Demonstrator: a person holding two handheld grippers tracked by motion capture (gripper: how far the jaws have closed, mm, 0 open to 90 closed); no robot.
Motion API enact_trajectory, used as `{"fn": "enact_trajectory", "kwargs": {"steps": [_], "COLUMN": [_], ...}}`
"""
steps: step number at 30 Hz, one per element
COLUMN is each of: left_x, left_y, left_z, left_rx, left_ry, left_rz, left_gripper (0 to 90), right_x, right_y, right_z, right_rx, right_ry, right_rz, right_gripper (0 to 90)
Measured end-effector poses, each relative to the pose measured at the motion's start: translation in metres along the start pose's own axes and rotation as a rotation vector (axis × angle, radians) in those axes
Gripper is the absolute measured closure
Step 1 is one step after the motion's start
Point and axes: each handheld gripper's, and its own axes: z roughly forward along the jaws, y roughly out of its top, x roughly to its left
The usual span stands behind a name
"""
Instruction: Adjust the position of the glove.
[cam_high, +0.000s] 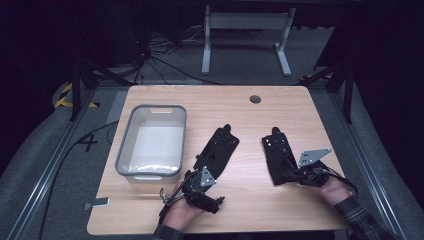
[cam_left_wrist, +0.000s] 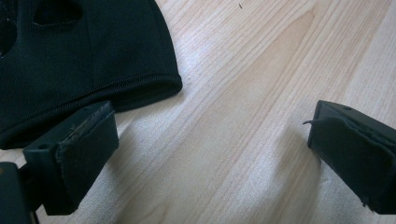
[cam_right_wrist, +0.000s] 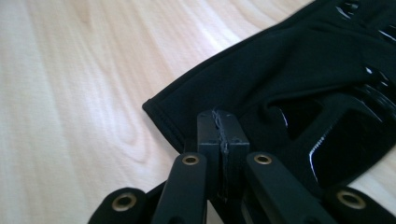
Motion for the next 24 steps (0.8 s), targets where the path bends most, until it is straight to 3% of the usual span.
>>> {"fn": "enact_trajectory", "kwargs": {"steps": [15, 19, 24], "left_x": [0.000, 0.000, 0.000], "left_y": [0.000, 0.000, 0.001], "left_z": [0.000, 0.000, 0.000], "left_rx": [0.000, 0.000, 0.001], "left_ry": [-0.001, -0.002, -0.003], "left_rz": [0.000, -0.001, -0.001], "left_gripper": [2.0, 2.0, 2.0], "right_x": [0.025, 0.012, -0.013], "right_y": [0.003, 0.007, 0.012], "right_z": [0.001, -0.010, -0.013], "right_rx": [-0.012, -0.063, -0.063], "right_ry": [0.071, 0.026, -0.058], "right_rz": [-0.060, -0.034, -0.017], "right_gripper": [89.4, 89.4, 89.4]}}
